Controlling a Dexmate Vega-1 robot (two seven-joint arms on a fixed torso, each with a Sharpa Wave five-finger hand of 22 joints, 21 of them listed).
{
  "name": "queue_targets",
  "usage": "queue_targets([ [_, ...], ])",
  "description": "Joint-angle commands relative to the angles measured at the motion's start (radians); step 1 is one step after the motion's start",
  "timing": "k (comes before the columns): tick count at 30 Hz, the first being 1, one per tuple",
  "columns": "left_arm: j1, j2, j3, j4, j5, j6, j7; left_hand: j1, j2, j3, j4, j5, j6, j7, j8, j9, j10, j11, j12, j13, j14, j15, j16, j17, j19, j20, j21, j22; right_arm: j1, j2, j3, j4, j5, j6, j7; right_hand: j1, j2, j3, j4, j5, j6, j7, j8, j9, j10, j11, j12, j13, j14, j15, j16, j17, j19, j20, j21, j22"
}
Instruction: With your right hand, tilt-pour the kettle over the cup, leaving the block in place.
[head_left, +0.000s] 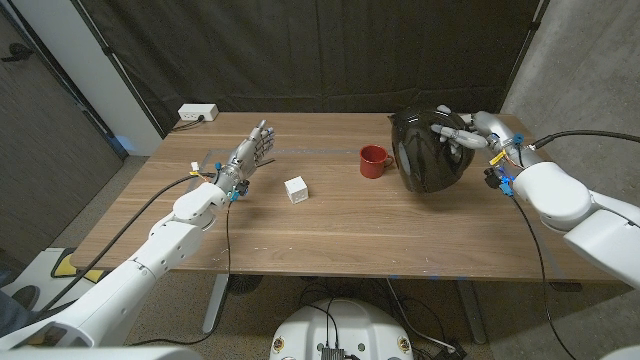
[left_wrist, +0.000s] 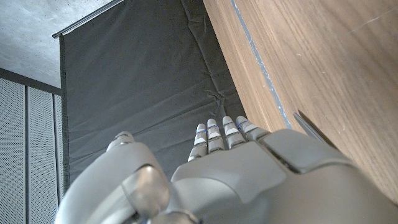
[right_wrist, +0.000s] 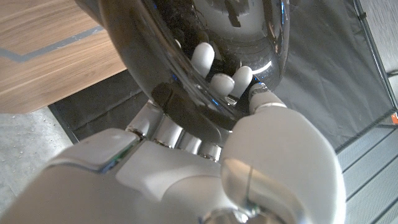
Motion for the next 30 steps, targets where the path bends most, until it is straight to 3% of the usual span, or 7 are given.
queue_targets([
  [1,-0.032,-0.005,0.012,0.027,0.0,0.007,-0.032,0.004,-0.002,-0.009,0.002,-0.002,0.008,0.0,0.0,0.002,0.003,-0.006,-0.004,0.004,0.001,-0.003,-0.001,0.004,-0.004,-0.018,-0.001,0.002,0.039,-0.073,0.009,-0.047,0.01,-0.143,0.038,-0.122,0.126,0.005,-0.004,-0.001,0.024,-0.017,0.008,0.003,-0.001,-0.005,0.014,0.005,0.009,-0.038,0.01,0.002,0.014,-0.147,0.008,-0.002],
  [15,-0.056,-0.03,0.03,0.056,-0.003,-0.017,-0.077,0.006,0.0,-0.012,0.002,-0.004,0.009,0.0,0.0,0.002,0.002,-0.007,-0.005,0.004,-0.005,-0.005,-0.003,0.004,-0.007,-0.018,-0.003,0.002,0.164,-0.172,-0.067,-0.057,0.049,-0.261,0.093,-0.124,0.122,0.01,-0.013,-0.001,0.023,-0.014,0.013,0.01,-0.008,-0.006,0.039,0.006,0.011,-0.037,0.016,0.004,0.018,-0.148,0.015,-0.014],
  [30,-0.043,-0.032,0.03,0.041,0.001,-0.021,-0.065,0.007,0.001,-0.015,0.002,-0.006,0.01,0.0,-0.001,0.002,0.004,-0.01,-0.005,0.004,-0.004,-0.004,-0.003,0.005,-0.008,-0.017,-0.003,0.002,0.319,-0.269,-0.177,-0.045,0.096,-0.297,0.147,-0.13,0.123,0.015,-0.02,-0.001,0.02,-0.016,0.016,0.015,-0.016,-0.009,0.063,-0.001,0.01,-0.038,0.019,0.0,0.019,-0.147,0.025,-0.031],
])
